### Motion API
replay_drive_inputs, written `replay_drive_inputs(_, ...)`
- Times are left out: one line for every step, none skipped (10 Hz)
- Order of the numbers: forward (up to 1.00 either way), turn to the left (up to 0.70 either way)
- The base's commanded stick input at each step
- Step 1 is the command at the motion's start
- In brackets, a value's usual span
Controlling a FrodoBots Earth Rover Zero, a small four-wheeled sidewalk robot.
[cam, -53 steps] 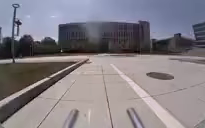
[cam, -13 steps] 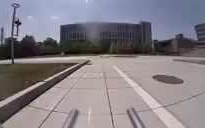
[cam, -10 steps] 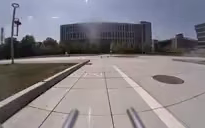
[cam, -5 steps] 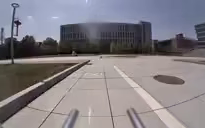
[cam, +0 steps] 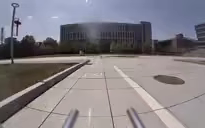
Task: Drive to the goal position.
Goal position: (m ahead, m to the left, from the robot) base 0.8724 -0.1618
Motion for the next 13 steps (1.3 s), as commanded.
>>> replay_drive_inputs(0.09, 0.0)
replay_drive_inputs(0.09, 0.0)
replay_drive_inputs(0.09, 0.0)
replay_drive_inputs(0.09, 0.0)
replay_drive_inputs(0.09, 0.0)
replay_drive_inputs(0.09, 0.0)
replay_drive_inputs(0.09, 0.0)
replay_drive_inputs(0.09, 0.0)
replay_drive_inputs(0.09, 0.0)
replay_drive_inputs(0.09, 0.0)
replay_drive_inputs(0.09, 0.0)
replay_drive_inputs(0.09, 0.0)
replay_drive_inputs(0.09, 0.0)
